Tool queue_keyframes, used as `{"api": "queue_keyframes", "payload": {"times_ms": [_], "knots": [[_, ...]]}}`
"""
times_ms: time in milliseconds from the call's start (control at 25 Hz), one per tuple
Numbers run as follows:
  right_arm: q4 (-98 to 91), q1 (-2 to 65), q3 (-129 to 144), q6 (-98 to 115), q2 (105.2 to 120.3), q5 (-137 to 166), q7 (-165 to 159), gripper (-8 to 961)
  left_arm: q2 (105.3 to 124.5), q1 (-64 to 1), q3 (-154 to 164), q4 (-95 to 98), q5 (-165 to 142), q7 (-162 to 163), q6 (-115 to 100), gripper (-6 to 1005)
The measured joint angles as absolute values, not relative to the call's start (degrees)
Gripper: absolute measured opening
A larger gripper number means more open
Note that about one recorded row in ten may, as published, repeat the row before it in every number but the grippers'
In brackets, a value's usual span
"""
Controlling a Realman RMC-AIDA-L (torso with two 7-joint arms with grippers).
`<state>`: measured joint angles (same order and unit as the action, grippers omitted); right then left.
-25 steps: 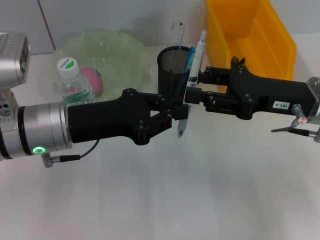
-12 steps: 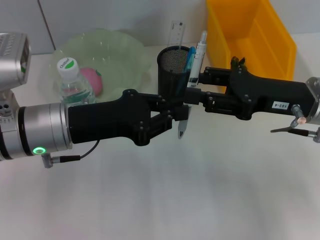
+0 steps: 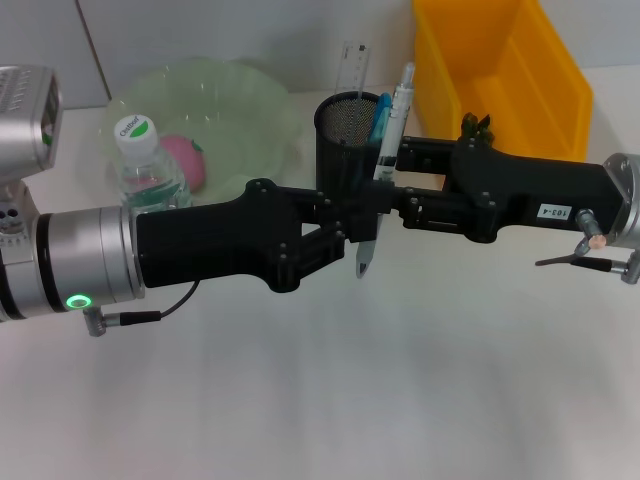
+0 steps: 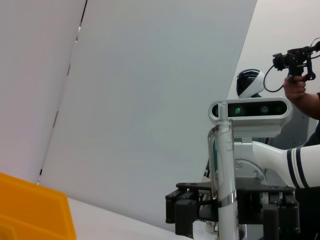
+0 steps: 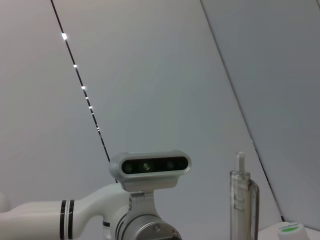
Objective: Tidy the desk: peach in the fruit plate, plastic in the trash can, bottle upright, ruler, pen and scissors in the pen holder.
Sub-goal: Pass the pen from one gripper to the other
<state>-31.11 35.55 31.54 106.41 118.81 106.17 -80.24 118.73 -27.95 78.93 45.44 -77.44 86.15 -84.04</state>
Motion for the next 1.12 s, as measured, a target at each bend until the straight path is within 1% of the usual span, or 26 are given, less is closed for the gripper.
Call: {"api": "queue_keyframes", "payload": {"times_ms": [560,800,1000,1120], "knots": [[-31.1,35.5,31.6,106.3,118.82,105.8,-80.2,584,118.65,-28.0,78.9,45.4,-77.5,86.1,-84.2,148],[-31.1,35.5,31.6,106.3,118.87,105.7,-80.2,401,118.64,-28.0,79.4,45.4,-77.5,86.1,-84.3,149],[-30.8,35.7,31.6,106.4,118.9,105.7,-80.0,225,118.65,-28.0,79.5,45.4,-77.4,85.6,-84.4,149],[-30.1,35.8,31.6,106.7,118.9,105.7,-79.0,196,118.65,-28.0,79.5,45.4,-77.4,85.6,-84.7,150]]}}
